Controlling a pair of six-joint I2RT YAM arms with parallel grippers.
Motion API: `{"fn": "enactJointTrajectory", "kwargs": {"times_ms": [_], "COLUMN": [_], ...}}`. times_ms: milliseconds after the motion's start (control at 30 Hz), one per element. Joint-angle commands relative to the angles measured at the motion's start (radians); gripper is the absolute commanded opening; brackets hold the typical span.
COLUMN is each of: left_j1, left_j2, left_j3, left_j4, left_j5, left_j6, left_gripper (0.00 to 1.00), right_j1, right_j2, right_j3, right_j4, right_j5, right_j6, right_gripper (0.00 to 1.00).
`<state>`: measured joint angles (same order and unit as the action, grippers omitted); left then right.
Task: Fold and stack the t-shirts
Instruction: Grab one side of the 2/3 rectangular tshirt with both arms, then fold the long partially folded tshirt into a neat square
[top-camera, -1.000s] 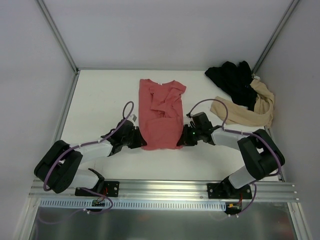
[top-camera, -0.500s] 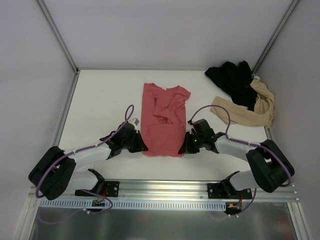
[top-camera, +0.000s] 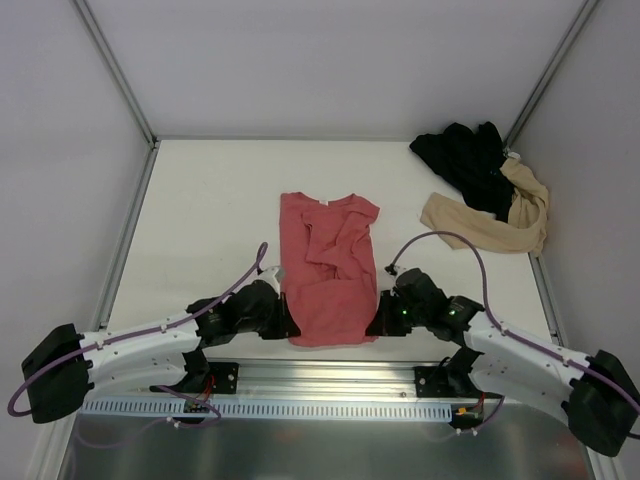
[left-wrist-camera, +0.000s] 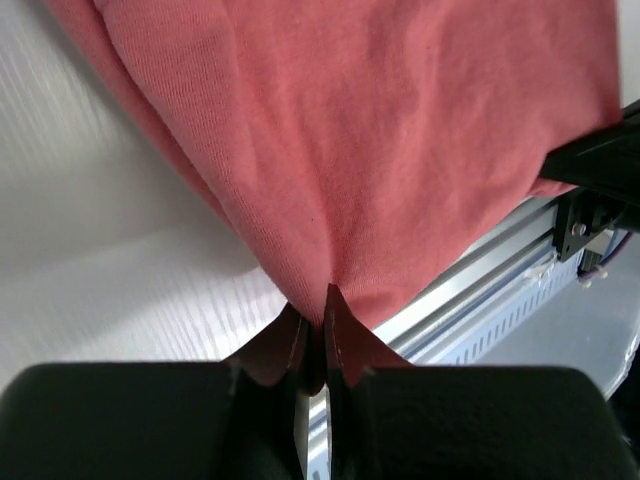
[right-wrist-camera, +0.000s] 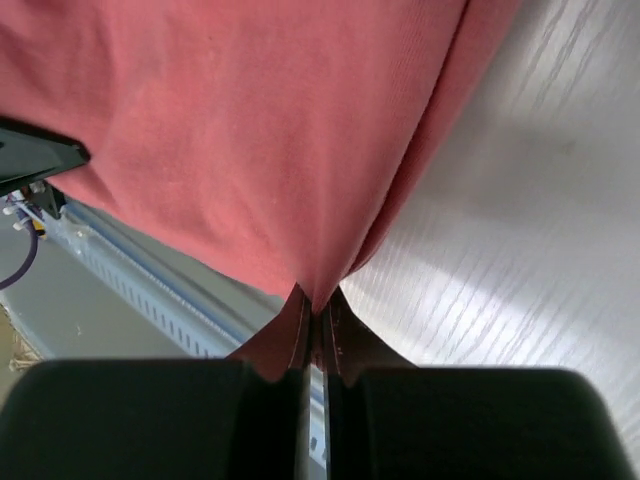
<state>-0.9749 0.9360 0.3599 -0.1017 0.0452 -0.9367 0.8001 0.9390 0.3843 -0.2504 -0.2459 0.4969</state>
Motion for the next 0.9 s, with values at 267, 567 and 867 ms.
{"fn": "enactJointTrajectory", "kwargs": {"times_ms": [267,567,867], "left_j1": [-0.131,-0.09,0.143], "left_j2": [-0.051,0.066,0.148], "left_j3": [0.076,0.438,0.504], "left_j4": [-0.196,-0.408,-0.331], "left_j5": [-0.165,-0.317,-0.168], "left_j6": [-0.113,0.053,0.185], "left_gripper": [0.0,0.02,0.01], "right_j1": [0.042,0.001,-0.173], "right_j2": [-0.267,-0.027,0.239], "right_j3": [0.034,0.27,0.531], "right_j4": [-0.288,-0.285,-0.3], "right_j5": [0.126,0.112,-0.003], "right_j6": [0.066,-0.056,-0.216], "right_gripper": [0.0,0.0,0.0]}}
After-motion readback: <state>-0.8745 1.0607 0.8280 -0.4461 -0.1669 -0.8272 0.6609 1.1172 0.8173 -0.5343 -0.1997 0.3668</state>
